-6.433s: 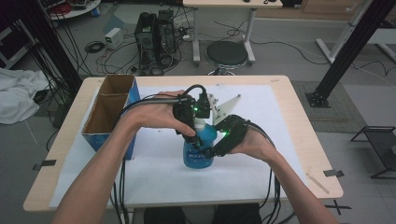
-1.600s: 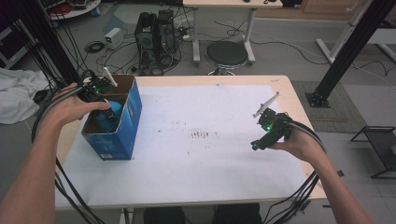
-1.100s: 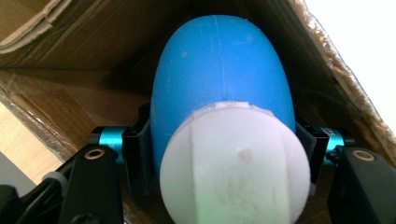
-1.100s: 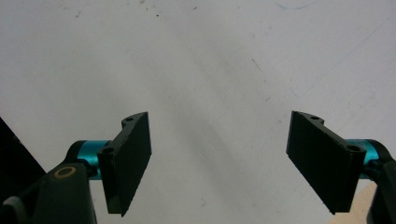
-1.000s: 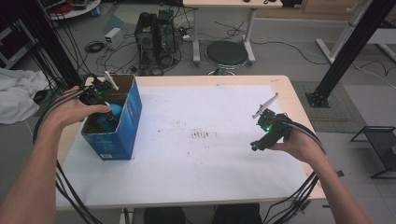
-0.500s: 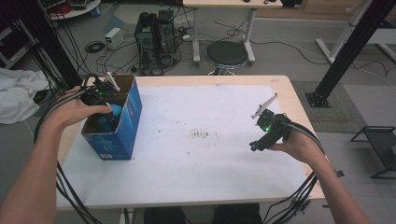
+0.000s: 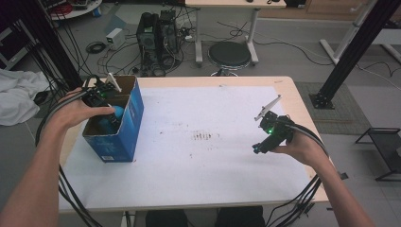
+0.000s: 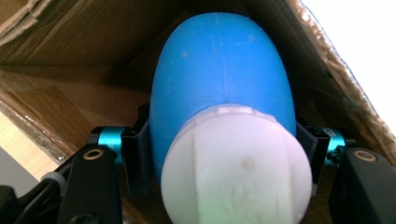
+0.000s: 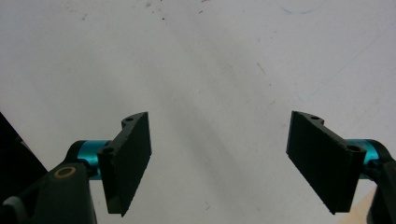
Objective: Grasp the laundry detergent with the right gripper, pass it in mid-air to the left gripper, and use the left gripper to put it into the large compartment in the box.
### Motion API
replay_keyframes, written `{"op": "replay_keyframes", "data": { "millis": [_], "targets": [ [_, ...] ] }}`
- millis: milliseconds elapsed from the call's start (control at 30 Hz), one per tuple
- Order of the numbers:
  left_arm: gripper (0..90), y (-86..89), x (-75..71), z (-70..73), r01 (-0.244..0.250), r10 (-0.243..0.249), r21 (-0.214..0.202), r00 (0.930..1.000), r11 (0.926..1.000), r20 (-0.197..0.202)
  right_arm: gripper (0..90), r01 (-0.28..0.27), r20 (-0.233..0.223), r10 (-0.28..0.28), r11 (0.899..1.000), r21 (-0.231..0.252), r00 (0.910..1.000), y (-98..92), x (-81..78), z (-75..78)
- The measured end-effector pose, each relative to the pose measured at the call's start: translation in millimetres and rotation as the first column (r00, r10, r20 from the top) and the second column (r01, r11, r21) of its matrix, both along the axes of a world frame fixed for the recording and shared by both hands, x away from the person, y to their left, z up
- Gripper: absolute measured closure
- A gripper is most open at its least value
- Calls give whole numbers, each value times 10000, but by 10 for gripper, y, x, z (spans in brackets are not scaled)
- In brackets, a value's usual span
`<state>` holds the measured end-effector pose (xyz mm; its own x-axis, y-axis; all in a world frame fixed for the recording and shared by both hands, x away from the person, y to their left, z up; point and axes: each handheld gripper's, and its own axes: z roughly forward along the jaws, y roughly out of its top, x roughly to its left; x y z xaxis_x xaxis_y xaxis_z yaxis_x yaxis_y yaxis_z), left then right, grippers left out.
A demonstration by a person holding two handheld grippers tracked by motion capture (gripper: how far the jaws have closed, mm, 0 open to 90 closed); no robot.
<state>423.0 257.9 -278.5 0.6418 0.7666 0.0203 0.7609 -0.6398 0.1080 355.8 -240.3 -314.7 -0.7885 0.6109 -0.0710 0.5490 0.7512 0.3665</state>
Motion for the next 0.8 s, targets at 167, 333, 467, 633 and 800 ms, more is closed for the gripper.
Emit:
{"op": "replay_keyframes", "data": {
  "millis": [167,333,467,633,800],
  "targets": [
    [363,-4,-3,2,-32,29,-157,9999,9999,-158,214,-101,-76,100,9999,-66,9999,5,12,-10],
    [358,-18,-3,3,98,-98,11,9999,10000,-137,214,-169,-56,168,9998,-48,9998,15,15,-17],
    [331,-37,-10,5,-36,36,41,10000,10000,-51,214,-165,-58,164,9998,-59,9998,19,15,-21],
    [329,-39,-16,29,42,-42,124,10000,9999,-30,214,-182,-38,182,9998,-3,9998,28,13,-32],
    [329,-45,-22,74,35,-38,152,9998,9999,189,214,-219,-54,219,9997,-46,9997,37,13,-24]
  ]
}}
